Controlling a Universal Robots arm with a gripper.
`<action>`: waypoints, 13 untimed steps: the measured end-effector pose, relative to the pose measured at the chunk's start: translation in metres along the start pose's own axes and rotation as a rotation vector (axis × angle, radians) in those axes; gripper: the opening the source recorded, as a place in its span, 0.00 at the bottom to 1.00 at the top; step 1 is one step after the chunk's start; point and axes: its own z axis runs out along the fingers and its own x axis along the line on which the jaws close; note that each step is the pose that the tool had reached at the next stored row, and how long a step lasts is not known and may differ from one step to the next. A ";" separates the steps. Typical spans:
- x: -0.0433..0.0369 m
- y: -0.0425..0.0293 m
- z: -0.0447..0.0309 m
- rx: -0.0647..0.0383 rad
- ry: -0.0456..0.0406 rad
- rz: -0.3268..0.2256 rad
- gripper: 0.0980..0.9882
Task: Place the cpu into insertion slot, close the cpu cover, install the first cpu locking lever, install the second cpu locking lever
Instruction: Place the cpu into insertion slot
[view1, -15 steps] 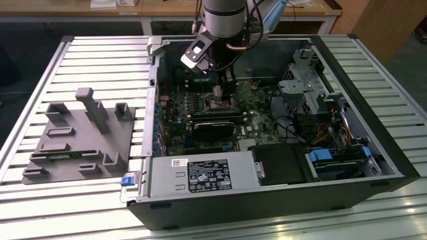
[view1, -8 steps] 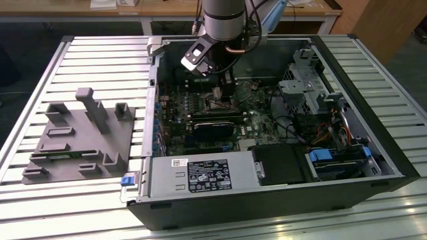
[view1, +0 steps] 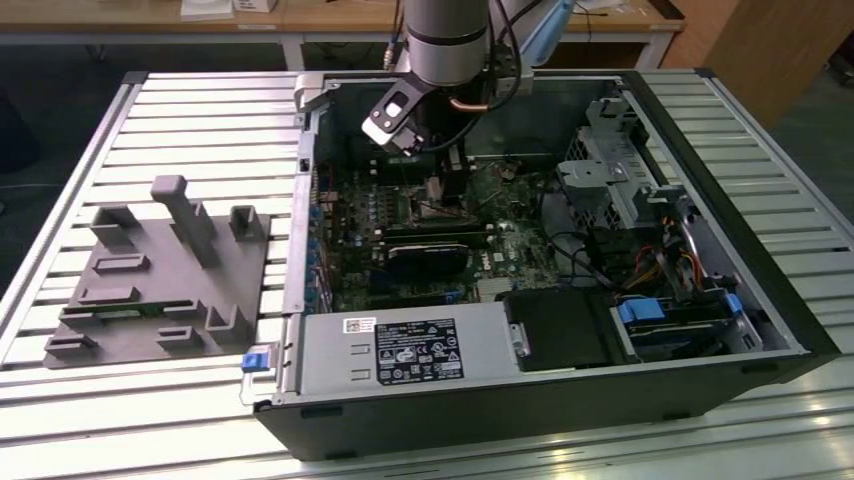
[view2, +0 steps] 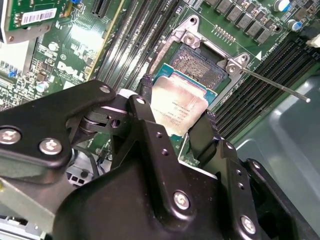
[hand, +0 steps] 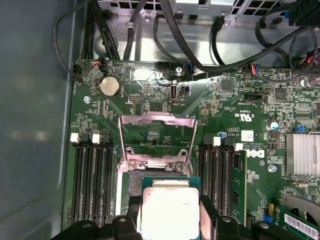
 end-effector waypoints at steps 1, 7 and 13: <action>0.0003 0.0000 0.0006 0.000 -0.0001 0.001 0.50; 0.0029 -0.0003 0.0046 0.000 -0.0002 0.003 0.50; 0.0034 -0.0010 0.0107 0.000 -0.0005 0.004 0.50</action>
